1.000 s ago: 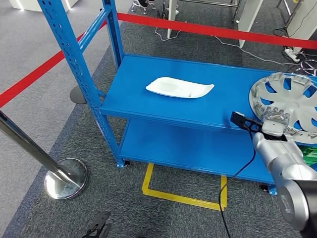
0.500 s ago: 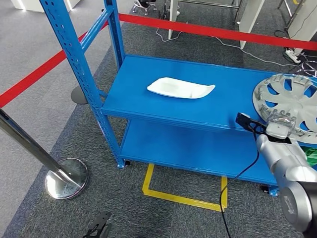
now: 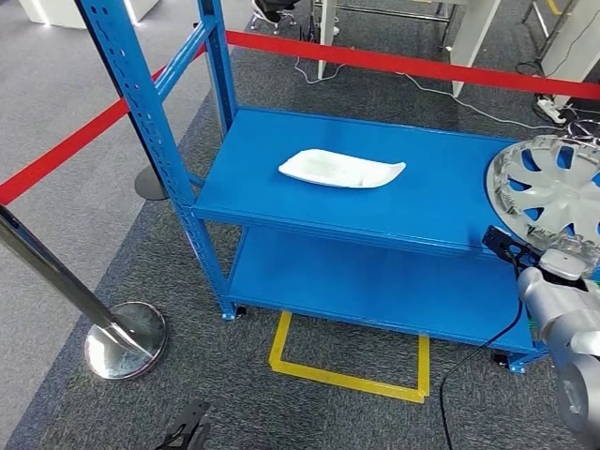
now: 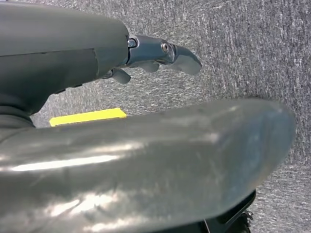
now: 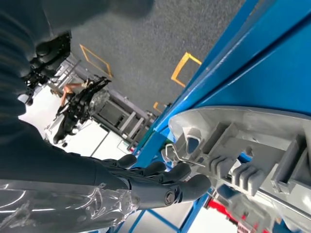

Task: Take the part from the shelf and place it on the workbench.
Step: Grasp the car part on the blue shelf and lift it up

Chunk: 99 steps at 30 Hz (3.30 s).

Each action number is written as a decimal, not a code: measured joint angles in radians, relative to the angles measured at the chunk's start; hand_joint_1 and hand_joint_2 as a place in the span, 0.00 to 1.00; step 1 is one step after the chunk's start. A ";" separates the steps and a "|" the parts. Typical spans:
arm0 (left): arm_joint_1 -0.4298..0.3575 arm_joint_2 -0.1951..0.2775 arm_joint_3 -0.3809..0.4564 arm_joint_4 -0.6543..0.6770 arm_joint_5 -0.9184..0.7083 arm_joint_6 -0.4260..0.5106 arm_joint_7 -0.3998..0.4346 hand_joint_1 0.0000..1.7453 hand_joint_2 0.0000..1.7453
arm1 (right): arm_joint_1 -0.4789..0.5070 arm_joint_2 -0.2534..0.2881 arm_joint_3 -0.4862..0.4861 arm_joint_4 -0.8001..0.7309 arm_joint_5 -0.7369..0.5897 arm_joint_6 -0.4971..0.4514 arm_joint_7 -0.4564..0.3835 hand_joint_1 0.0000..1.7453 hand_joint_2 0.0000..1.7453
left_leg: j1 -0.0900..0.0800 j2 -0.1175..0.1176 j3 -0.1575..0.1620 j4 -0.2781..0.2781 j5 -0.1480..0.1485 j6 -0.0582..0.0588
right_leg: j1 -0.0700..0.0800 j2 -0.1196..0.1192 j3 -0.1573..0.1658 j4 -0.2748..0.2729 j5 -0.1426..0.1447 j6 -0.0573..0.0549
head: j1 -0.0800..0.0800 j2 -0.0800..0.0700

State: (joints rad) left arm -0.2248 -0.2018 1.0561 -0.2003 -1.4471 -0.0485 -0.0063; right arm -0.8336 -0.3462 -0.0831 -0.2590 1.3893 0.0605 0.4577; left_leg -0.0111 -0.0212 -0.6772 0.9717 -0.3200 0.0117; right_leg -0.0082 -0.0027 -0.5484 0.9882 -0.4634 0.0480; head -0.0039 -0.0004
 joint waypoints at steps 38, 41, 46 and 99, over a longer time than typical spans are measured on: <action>-0.017 0.002 0.001 0.000 0.016 0.015 -0.005 0.00 0.00 | -0.297 0.160 0.027 -0.016 0.145 0.039 -0.315 0.00 1.00 | 0.001 0.002 0.003 0.000 0.000 -0.002 | 0.002 0.004 0.010 -0.001 0.003 0.004 | 0.000 0.000; -0.017 0.003 0.003 0.000 0.021 0.017 -0.009 0.00 0.00 | -0.305 0.178 0.036 -0.026 0.145 0.015 -0.332 0.00 1.00 | 0.001 0.002 0.003 0.000 0.000 -0.002 | 0.002 0.004 0.010 -0.001 0.003 0.004 | 0.000 0.000; -0.017 0.003 0.004 0.000 0.023 0.019 -0.012 0.00 0.00 | -0.318 0.203 0.043 -0.027 0.145 0.008 -0.337 0.00 1.00 | 0.001 0.002 0.002 0.000 0.000 -0.002 | 0.002 0.003 0.009 -0.001 0.003 0.004 | 0.000 0.000; -0.020 -0.006 -0.008 0.000 -0.029 -0.003 0.023 0.00 0.00 | -0.088 0.078 -0.090 0.006 0.082 0.277 -0.082 1.00 1.00 | 0.001 0.002 0.000 0.000 -0.002 -0.002 | 0.002 0.003 0.000 -0.001 0.001 0.003 | 0.000 0.000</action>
State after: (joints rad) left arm -0.2449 -0.2081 1.0484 -0.2003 -1.4759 -0.0515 0.0170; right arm -0.9218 -0.2682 -0.1729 -0.2528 1.4715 0.3375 0.3760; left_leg -0.0100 -0.0195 -0.6771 0.9716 -0.3223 0.0097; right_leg -0.0066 0.0002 -0.5483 0.9873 -0.4624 0.0511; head -0.0038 -0.0004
